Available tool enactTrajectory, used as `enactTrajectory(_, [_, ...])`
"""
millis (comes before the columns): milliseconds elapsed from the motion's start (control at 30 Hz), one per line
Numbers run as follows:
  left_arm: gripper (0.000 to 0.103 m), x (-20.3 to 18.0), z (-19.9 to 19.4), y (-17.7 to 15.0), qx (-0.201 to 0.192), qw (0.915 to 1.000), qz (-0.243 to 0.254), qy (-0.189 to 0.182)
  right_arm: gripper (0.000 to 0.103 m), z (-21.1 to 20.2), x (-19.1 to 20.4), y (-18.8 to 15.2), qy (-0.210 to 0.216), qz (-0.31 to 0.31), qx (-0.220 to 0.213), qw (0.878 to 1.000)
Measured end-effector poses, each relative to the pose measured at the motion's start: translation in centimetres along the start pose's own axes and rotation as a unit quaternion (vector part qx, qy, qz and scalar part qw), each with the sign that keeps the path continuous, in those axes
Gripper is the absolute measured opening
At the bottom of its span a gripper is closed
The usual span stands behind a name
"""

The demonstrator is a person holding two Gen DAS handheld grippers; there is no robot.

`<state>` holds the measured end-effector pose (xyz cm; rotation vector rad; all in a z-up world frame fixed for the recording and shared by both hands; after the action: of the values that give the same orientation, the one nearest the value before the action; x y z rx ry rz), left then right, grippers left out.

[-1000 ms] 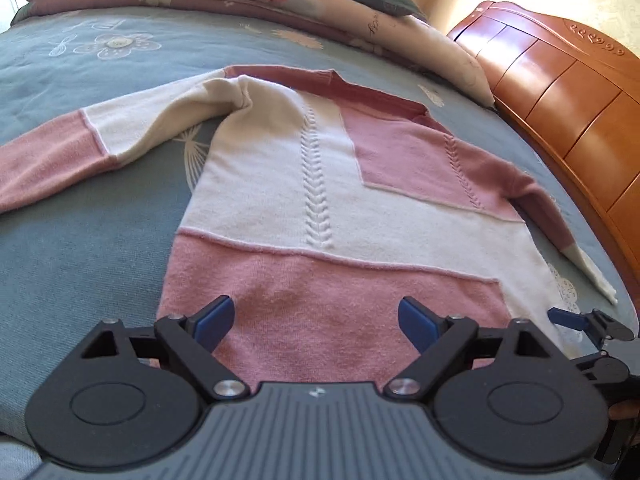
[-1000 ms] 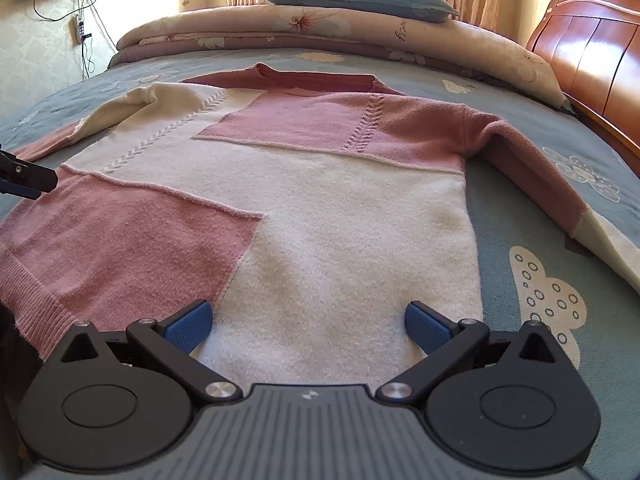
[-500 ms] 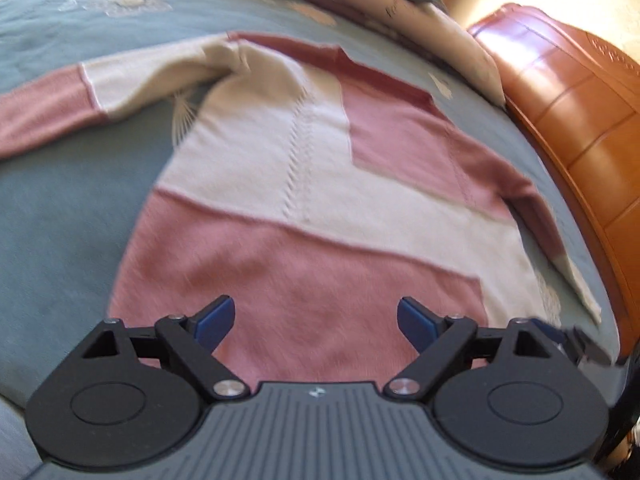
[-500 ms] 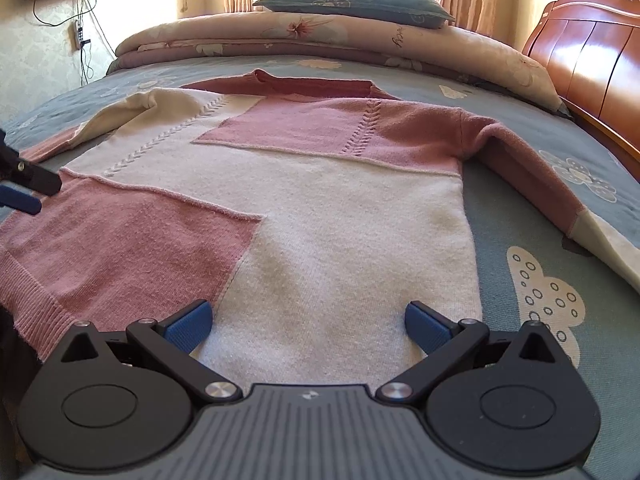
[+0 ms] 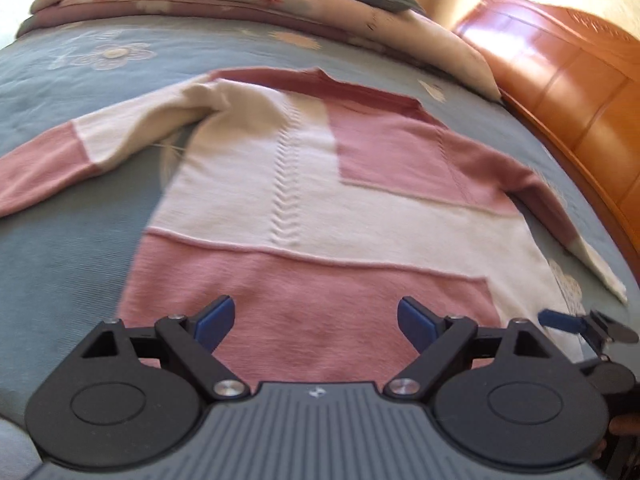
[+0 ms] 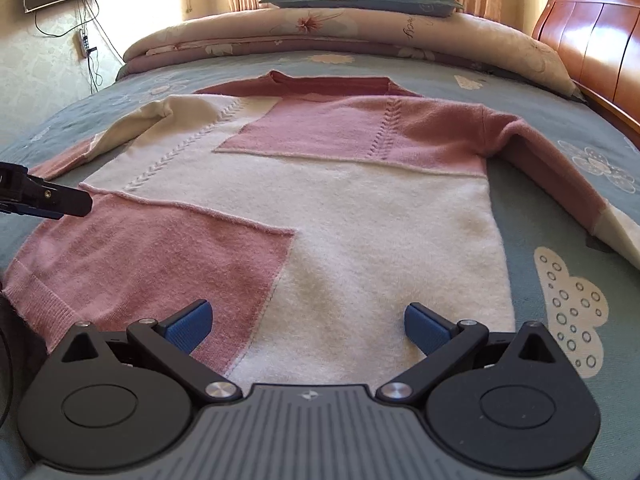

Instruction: Fold clothes

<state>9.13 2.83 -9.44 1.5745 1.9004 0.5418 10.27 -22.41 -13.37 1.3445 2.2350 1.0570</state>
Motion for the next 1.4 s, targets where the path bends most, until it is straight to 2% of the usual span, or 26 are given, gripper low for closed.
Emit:
enactTrajectory(100, [0.088,-0.7,1.0,-0.8,0.006,0.9994,0.03,0.015,0.103,-0.2,0.4,-0.9,-0.007,-0.027,0.006,1.0])
enactTrajectory(167, [0.089,-0.3,1.8,-1.3,0.024,0.9989,0.035,0.02,0.103,-0.8,0.1,-1.3,0.0,-0.018,0.009,1.0])
enactTrajectory(300, [0.09,0.3,1.3,-1.5,0.018,0.9994,0.031,0.004,0.103,-1.8,-1.2,-0.6,0.009,0.028,0.004,1.0])
enactTrajectory(467, [0.091,0.7,1.5,-1.2,0.018,0.9998,0.006,-0.003,0.103,-0.2,-5.0,5.1,-0.02,0.081,-0.049,0.995])
enactTrajectory(533, [0.091,0.7,1.5,-1.2,0.017,0.9998,0.005,-0.003,0.103,2.0,-6.6,7.5,-0.024,0.102,-0.047,0.993])
enactTrajectory(633, [0.092,0.7,1.5,-1.3,0.016,0.9998,0.006,-0.003,0.103,5.4,-8.5,9.2,-0.018,0.138,-0.029,0.99])
enactTrajectory(700, [0.092,0.8,1.5,-1.3,0.015,0.9998,0.007,-0.005,0.103,7.0,-9.6,8.8,-0.02,0.16,-0.011,0.987])
enactTrajectory(767, [0.093,0.8,1.5,-1.3,0.015,0.9998,0.01,-0.008,0.103,6.5,-9.9,7.5,-0.018,0.166,-0.018,0.986])
enactTrajectory(867, [0.099,0.8,1.7,-1.3,0.013,0.9997,0.01,-0.015,0.103,3.9,-9.2,4.3,0.001,0.16,-0.033,0.986])
enactTrajectory(967, [0.099,0.4,1.9,-1.3,0.012,0.9998,0.014,-0.005,0.103,1.3,-7.9,1.7,0.008,0.145,-0.052,0.988])
enactTrajectory(1133, [0.1,-0.1,1.9,-1.5,0.011,0.9994,0.03,0.009,0.103,1.0,-6.4,1.3,-0.019,0.115,-0.043,0.992])
enactTrajectory(1267, [0.1,0.3,1.6,-1.7,0.009,0.9997,0.024,0.003,0.103,1.2,-5.6,1.0,-0.046,0.095,-0.042,0.994])
enactTrajectory(1400, [0.1,0.5,1.4,-1.8,0.01,0.9996,0.025,0.003,0.103,0.6,-4.5,0.3,-0.065,0.06,-0.023,0.996])
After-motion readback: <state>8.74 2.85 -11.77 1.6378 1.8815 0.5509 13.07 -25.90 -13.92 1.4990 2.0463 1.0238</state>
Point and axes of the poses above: each gripper's, at about its wrist camera, not at the fingertips, and z roughly the way its jaws point, x to its left, y to its top, the point moved 4 cm from there along z, roughly the way its jaws point, and after that the axes turned 4 degrees about y, right-handed, at the moved point
